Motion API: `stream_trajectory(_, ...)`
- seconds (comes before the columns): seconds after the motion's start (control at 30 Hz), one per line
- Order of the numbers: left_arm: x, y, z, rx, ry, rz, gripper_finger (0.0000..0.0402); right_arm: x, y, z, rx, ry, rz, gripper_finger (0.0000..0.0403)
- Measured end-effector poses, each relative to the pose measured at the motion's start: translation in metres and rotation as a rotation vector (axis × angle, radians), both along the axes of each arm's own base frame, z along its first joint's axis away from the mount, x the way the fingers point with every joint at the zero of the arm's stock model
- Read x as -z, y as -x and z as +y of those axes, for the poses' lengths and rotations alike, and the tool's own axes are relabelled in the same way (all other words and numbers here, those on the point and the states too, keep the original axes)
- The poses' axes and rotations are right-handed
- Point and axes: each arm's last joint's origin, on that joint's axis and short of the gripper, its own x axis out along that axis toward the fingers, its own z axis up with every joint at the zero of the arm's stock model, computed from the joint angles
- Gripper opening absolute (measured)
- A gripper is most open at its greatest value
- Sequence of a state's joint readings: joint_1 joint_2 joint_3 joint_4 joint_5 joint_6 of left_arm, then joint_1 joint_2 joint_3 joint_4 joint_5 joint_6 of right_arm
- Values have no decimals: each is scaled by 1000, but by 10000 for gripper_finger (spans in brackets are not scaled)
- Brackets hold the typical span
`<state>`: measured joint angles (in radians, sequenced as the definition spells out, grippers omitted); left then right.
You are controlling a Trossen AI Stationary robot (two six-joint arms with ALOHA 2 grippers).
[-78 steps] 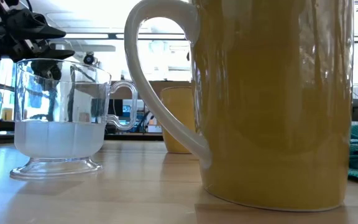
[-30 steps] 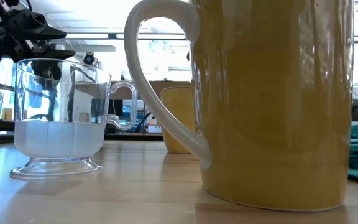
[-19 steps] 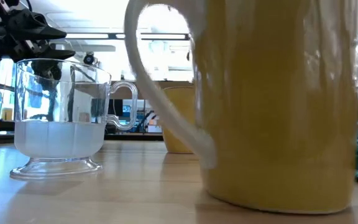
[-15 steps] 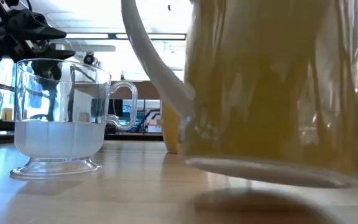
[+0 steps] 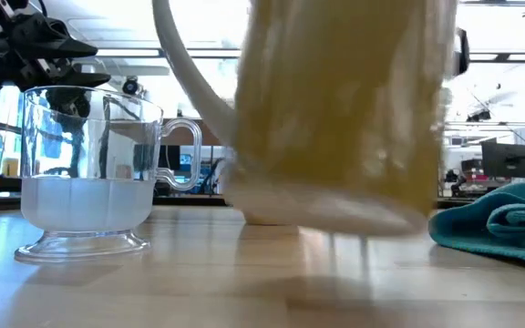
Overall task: Stack small to large cups/mugs on shelf
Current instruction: Put the white mug on the shelf
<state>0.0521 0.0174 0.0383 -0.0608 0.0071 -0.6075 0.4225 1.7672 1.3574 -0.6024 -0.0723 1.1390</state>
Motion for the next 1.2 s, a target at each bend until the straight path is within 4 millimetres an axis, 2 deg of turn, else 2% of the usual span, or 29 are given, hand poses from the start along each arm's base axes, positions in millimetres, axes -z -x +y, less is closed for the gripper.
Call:
stream_trajectory(0.17,0,0,0,0,1,0,154,-19,-2,-11,-3,50,49,1)
stream_trajectory(0.57,0,0,0,0,1,0,154,-86,-6,-48,73,166,65,0)
stream_trajectory(0.97,0,0,0,0,-1,0,154,-138,4,-105,165,232,111,0)
stream_trajectory(1.2,0,0,0,0,-1,0,154,-156,7,-145,196,269,89,0)
